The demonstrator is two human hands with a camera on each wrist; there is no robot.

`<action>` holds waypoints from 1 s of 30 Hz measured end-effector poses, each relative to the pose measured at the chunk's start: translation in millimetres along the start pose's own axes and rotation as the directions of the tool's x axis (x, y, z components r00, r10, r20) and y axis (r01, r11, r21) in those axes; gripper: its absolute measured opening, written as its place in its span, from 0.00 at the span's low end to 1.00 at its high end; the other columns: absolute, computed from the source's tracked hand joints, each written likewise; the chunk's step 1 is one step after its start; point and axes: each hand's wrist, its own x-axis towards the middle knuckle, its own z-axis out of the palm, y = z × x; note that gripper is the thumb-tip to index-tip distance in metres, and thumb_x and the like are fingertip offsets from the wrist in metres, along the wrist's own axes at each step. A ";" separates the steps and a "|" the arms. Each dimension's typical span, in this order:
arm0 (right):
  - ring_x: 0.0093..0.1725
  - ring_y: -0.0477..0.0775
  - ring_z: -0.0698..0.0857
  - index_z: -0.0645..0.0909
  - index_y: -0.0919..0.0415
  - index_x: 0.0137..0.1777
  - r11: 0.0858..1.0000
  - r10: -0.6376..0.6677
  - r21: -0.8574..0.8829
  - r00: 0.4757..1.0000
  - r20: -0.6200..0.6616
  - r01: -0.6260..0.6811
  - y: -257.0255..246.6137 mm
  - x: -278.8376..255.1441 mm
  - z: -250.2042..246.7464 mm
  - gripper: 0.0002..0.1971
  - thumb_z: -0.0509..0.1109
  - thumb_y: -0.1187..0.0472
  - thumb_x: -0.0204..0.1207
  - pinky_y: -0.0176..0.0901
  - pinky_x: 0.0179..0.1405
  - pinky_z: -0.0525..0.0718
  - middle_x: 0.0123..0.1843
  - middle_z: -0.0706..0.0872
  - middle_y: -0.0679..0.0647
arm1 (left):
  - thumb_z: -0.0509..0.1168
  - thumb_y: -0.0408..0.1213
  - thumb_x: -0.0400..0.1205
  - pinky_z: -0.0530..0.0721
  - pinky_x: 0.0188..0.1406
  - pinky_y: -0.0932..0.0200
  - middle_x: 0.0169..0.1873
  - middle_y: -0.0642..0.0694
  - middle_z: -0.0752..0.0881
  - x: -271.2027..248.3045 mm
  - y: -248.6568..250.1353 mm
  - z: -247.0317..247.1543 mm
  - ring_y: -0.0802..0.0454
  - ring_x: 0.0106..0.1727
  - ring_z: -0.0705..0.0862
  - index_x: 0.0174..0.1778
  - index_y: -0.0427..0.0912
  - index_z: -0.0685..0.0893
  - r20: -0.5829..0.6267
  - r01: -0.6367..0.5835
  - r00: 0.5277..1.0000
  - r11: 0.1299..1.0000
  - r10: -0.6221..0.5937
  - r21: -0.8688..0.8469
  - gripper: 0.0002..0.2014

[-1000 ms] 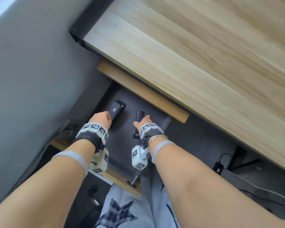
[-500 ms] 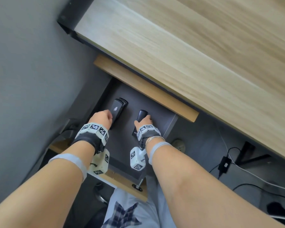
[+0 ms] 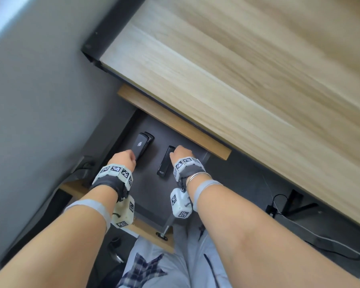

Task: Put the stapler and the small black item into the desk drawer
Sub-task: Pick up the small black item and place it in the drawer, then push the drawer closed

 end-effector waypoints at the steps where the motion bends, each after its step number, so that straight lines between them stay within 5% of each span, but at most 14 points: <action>1: 0.56 0.65 0.85 0.75 0.66 0.65 0.999 -0.033 -0.040 0.999 -0.014 0.032 -0.6 -7.7 -8.9 0.15 0.57 0.62 0.82 0.43 0.41 0.74 0.62 0.85 0.64 | 0.57 0.32 0.80 0.82 0.52 0.53 0.54 0.37 0.88 -5.8 0.4 -2.6 0.38 0.55 0.86 0.55 0.41 0.84 0.003 0.001 1.000 1.000 -0.001 -0.001 0.13; 7: 0.48 0.63 0.86 0.80 0.61 0.61 0.965 -0.217 -0.171 0.970 -0.108 0.197 -5.2 -54.0 -57.5 0.14 0.57 0.65 0.80 0.41 0.41 0.77 0.57 0.88 0.62 | 0.56 0.32 0.80 0.82 0.56 0.52 0.57 0.38 0.87 -41.8 9.6 -25.7 0.39 0.59 0.85 0.57 0.42 0.83 -0.025 0.011 1.000 1.000 -0.011 0.023 0.14; 13: 0.54 0.63 0.88 0.85 0.56 0.55 0.924 -0.378 -0.154 0.896 -0.232 0.349 -3.8 -89.0 -113.6 0.14 0.58 0.63 0.79 0.44 0.53 0.86 0.56 0.90 0.59 | 0.56 0.32 0.79 0.82 0.60 0.52 0.59 0.37 0.86 -70.2 17.9 -42.1 0.37 0.60 0.84 0.59 0.40 0.83 -0.055 0.029 0.998 0.999 -0.030 -0.031 0.16; 19: 0.61 0.64 0.85 0.84 0.59 0.58 0.947 -0.321 -0.145 0.817 -0.478 0.287 19.7 -78.7 -161.9 0.14 0.57 0.65 0.81 0.47 0.56 0.82 0.62 0.87 0.61 | 0.55 0.33 0.81 0.80 0.61 0.52 0.60 0.36 0.86 -89.4 -4.5 -30.4 0.37 0.61 0.84 0.59 0.40 0.83 -0.007 0.112 0.994 0.993 -0.113 -0.046 0.15; 22: 0.66 0.63 0.79 0.81 0.59 0.60 0.951 -0.308 -0.180 0.749 -0.587 0.250 41.3 -62.1 -168.4 0.13 0.59 0.67 0.80 0.50 0.61 0.78 0.67 0.81 0.59 | 0.58 0.34 0.79 0.81 0.54 0.53 0.55 0.34 0.88 -95.4 -28.6 -9.9 0.35 0.56 0.86 0.56 0.36 0.86 0.050 0.204 0.977 0.979 -0.205 0.019 0.15; 26: 0.70 0.60 0.74 0.78 0.50 0.66 0.941 -0.338 -0.259 0.636 -0.694 0.218 65.9 -43.6 -164.9 0.20 0.62 0.66 0.76 0.53 0.64 0.75 0.72 0.77 0.52 | 0.70 0.32 0.71 0.87 0.56 0.53 0.51 0.38 0.90 -113.9 -46.7 13.3 0.40 0.51 0.88 0.51 0.35 0.88 0.207 0.289 0.925 0.944 -0.318 0.160 0.13; 28: 0.76 0.58 0.70 0.75 0.46 0.70 0.944 -0.329 -0.263 0.605 -0.725 0.199 74.0 -34.4 -164.5 0.23 0.61 0.63 0.76 0.55 0.71 0.70 0.77 0.73 0.49 | 0.70 0.30 0.71 0.88 0.56 0.52 0.51 0.37 0.90 -118.2 -54.0 24.2 0.40 0.50 0.88 0.46 0.34 0.88 0.231 0.308 0.910 0.935 -0.344 0.179 0.09; 30: 0.82 0.56 0.63 0.70 0.43 0.75 0.954 -0.300 -0.247 0.608 -0.735 0.172 79.8 -26.0 -163.0 0.25 0.59 0.61 0.78 0.56 0.78 0.60 0.82 0.66 0.47 | 0.65 0.32 0.77 0.86 0.60 0.51 0.55 0.38 0.88 -120.2 -59.0 34.5 0.40 0.56 0.87 0.52 0.34 0.88 0.232 0.300 0.909 0.931 -0.345 0.209 0.11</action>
